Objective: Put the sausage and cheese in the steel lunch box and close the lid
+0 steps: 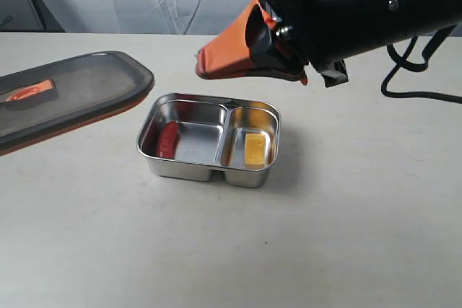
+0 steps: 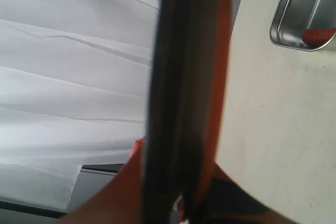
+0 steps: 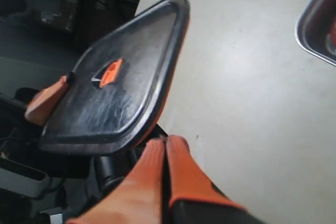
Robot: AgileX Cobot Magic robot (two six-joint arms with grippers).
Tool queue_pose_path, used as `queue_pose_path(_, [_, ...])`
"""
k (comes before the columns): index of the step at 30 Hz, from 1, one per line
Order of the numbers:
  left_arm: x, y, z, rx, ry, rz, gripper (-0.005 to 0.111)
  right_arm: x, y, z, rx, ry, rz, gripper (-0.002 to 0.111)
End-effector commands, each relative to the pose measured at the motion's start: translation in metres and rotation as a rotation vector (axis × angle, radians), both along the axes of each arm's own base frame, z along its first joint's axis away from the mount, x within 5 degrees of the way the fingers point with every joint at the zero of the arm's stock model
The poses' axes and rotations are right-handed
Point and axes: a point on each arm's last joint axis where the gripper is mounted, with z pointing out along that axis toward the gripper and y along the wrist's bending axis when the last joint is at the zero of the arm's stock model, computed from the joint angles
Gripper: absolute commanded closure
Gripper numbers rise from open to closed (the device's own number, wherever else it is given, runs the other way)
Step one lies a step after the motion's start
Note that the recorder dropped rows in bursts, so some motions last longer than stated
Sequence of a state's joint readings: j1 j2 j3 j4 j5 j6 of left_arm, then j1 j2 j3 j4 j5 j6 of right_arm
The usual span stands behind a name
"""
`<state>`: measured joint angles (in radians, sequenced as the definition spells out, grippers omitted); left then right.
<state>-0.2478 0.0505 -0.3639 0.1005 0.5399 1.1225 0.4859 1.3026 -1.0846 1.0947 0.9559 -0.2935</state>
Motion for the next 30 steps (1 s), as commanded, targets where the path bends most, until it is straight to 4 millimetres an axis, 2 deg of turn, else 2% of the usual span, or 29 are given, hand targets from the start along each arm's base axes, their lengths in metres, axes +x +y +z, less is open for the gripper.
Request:
queue_pose_path(1, [-0.002,-0.003,0.004,-0.054,-0.023,-0.042,0.107,0.0,0.003,-0.002,0.036,0.045,0.045,0.109])
queue_pose_path(7, [-0.009,-0.008,0.004,-0.071,-0.039,-0.109,0.107,0.007,0.014,-0.011,0.123,0.204,0.079,0.109])
queue_pose_path(10, [-0.009,-0.008,0.004,-0.063,-0.039,-0.11,0.107,0.011,0.016,-0.018,0.107,0.238,0.07,0.109])
queue_pose_path(12, [-0.009,-0.008,0.004,-0.063,-0.041,-0.11,0.107,0.012,0.016,-0.022,0.077,0.232,0.074,0.103])
queue_pose_path(15, [-0.01,-0.008,0.004,-0.051,-0.051,-0.11,0.107,0.012,0.015,-0.025,0.046,0.243,0.08,0.081])
queue_pose_path(18, [-0.011,-0.007,0.004,-0.051,-0.052,-0.11,0.107,0.011,0.015,-0.025,0.045,0.251,0.094,0.048])
queue_pose_path(19, [-0.011,-0.008,0.004,-0.045,-0.051,-0.111,0.107,0.009,0.015,-0.025,0.044,0.257,0.106,0.039])
queue_pose_path(20, [-0.011,-0.008,0.003,-0.038,-0.047,-0.113,0.107,0.008,0.015,-0.025,0.045,0.265,0.119,0.037])
queue_pose_path(23, [-0.012,-0.01,0.002,-0.035,-0.035,-0.138,0.107,0.006,0.016,-0.023,0.069,0.287,0.14,0.043])
queue_pose_path(30, [-0.018,-0.024,0.002,-0.045,-0.034,-0.308,0.107,0.006,0.017,-0.019,0.109,0.304,0.136,0.069])
